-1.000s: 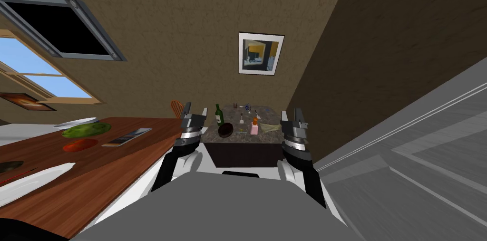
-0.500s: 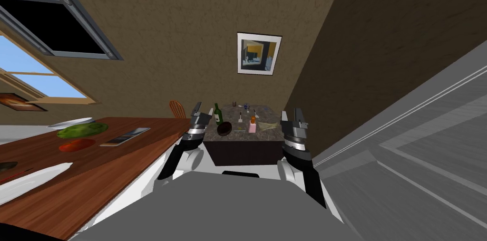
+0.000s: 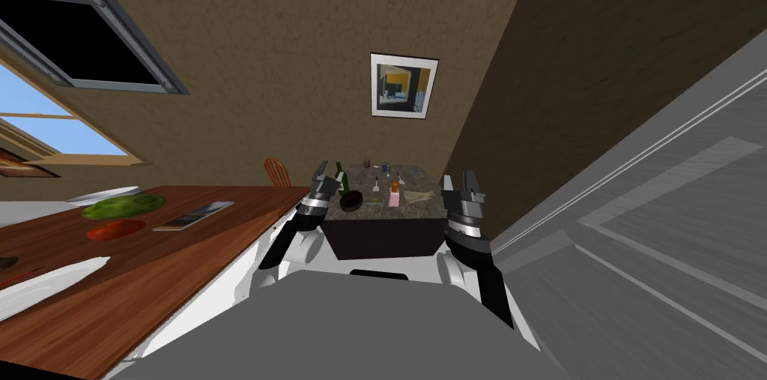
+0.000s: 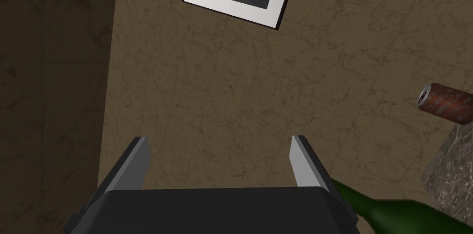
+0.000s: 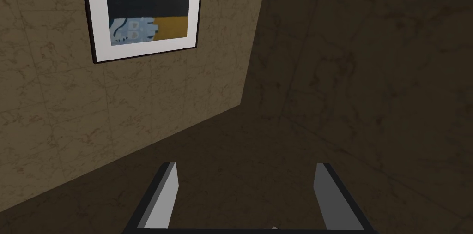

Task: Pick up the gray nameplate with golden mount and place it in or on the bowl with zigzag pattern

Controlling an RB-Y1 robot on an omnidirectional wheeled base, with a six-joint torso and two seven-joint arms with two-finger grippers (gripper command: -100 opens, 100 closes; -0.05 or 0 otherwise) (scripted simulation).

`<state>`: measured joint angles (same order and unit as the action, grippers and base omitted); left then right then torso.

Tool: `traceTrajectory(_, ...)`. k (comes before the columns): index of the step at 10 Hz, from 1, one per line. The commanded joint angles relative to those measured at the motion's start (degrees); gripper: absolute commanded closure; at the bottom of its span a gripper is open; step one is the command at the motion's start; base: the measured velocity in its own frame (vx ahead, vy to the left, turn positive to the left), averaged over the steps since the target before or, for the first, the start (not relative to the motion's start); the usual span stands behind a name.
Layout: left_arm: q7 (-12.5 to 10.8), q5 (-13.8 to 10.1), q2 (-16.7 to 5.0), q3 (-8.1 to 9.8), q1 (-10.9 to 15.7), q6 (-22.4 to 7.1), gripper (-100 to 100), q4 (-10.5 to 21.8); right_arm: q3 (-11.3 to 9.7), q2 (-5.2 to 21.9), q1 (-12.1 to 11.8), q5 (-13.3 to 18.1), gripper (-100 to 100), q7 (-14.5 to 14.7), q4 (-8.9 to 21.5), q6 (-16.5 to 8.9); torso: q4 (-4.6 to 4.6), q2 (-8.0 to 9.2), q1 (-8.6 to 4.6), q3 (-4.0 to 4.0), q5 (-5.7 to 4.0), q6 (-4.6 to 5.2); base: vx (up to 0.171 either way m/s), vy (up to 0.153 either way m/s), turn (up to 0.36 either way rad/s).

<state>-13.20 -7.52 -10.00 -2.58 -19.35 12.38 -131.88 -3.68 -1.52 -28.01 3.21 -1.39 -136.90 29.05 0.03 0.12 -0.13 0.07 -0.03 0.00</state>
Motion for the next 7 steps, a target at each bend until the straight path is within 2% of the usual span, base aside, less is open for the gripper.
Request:
traceTrajectory(1, -0.83, -0.18, -0.25, -0.74, 1.87, -2.86, -100, 0.64, 0.00, 0.00, 0.00, 0.00, 0, 0.00, 0.00, 0.00, 0.00, 0.00, 0.00, 0.00, 0.00, 0.00, -0.028, -0.022, -0.049)
traceTrajectory(2, -0.83, -0.18, -0.25, -0.74, 1.87, -3.32, -100, 0.64, 0.00, 0.00, 0.00, 0.00, 0, 0.00, 0.00, 0.00, 0.00, -0.02, 0.03, -0.01, 0.01, 0.00, -0.023, -0.015, -0.020)
traceTrajectory(4, -2.72, -0.78, -0.82, -1.70, 4.64, -7.22, -100, 1.96, 0.00, 0.00, 0.00, 0.00, 0, 0.00, 0.00, 0.00, -0.01, -0.01, 0.03, -0.01, 0.01, 0.00, -0.038, -0.031, -0.054)
traceTrajectory(5, -2.72, -0.78, -0.82, -1.70, 4.64, -8.37, -100, 1.96, 0.00, 0.00, 0.00, 0.00, 0, 0.00, 0.00, 0.00, 0.00, 0.02, 0.00, 0.01, 0.00, 0.00, -0.034, -0.027, -0.028)
traceTrajectory(6, -3.74, -1.12, -1.03, -2.15, 6.10, -10.44, -100, 2.68, 0.00, 0.00, 0.00, 0.00, 0, 0.00, 0.00, 0.00, 0.00, 0.01, 0.02, 0.00, 0.00, -0.01, -0.027, -0.029, -0.055)
traceTrajectory(7, -3.74, -1.12, -1.03, -2.15, 6.10, -11.11, -100, 2.68, 0.00, 0.00, 0.00, 0.00, 0, 0.00, 0.00, 0.00, -0.01, -0.02, 0.02, -0.01, 0.01, 0.00, -0.021, -0.021, -0.027)
